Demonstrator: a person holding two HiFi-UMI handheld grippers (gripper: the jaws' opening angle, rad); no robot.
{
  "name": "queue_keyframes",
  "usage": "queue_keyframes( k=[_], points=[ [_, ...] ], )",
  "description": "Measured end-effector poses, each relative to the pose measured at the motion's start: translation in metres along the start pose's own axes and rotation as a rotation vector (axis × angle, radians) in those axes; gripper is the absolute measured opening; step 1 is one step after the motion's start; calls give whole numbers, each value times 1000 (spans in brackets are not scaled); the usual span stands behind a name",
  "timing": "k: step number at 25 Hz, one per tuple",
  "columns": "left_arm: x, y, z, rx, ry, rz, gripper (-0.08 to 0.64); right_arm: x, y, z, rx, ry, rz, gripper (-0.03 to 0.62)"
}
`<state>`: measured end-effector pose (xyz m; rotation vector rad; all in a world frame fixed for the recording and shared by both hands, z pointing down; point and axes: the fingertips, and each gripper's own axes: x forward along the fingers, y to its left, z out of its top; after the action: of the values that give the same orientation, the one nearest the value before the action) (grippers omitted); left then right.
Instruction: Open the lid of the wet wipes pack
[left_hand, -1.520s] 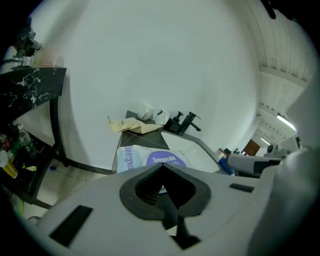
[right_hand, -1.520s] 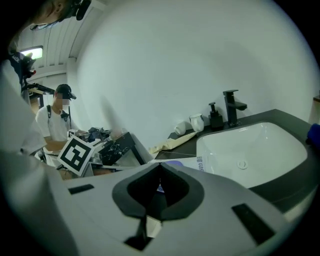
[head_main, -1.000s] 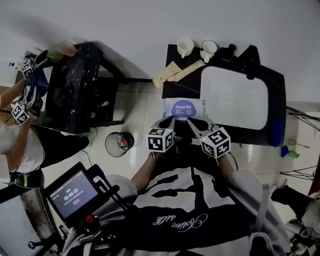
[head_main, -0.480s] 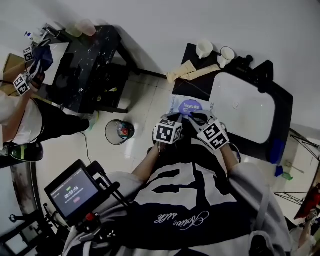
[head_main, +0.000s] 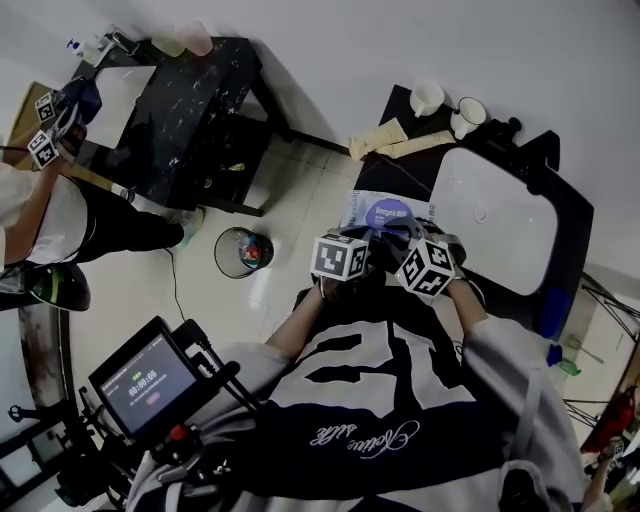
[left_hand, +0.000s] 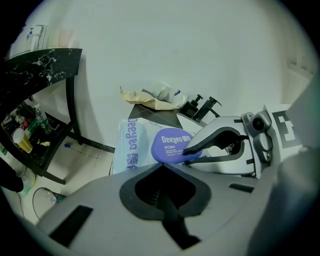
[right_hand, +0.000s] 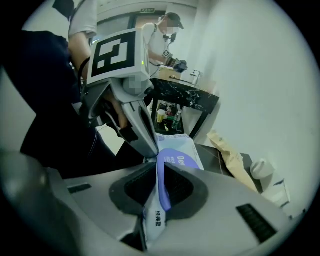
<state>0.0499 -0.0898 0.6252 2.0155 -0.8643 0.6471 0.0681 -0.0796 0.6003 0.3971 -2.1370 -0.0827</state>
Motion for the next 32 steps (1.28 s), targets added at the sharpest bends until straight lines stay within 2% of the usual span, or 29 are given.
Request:
queue_keyframes(
  k=[4,7,10,17,24,32],
  points=[
    [2,1,-1,-5,4,-6,-2,4,2,-1,-105,35,8,48],
    [1,1,1,-11,16,-8,-2,6,2,-2,-128,54,2,46],
    [1,0,2,-11,26,-10,-2,6,1,-3,-95,49,-17,45],
    [3,-3,-1,19,34,-4,-2,-1,-4,-1,69,-43,-34,43],
    [3,-4,-3,26,41,-5,-2,-4,-6,0,101,-75,-26,43],
    [3,-7,-4,43,45,-11,-2,-5,-5,1,57,-93,-22,43]
  ],
)
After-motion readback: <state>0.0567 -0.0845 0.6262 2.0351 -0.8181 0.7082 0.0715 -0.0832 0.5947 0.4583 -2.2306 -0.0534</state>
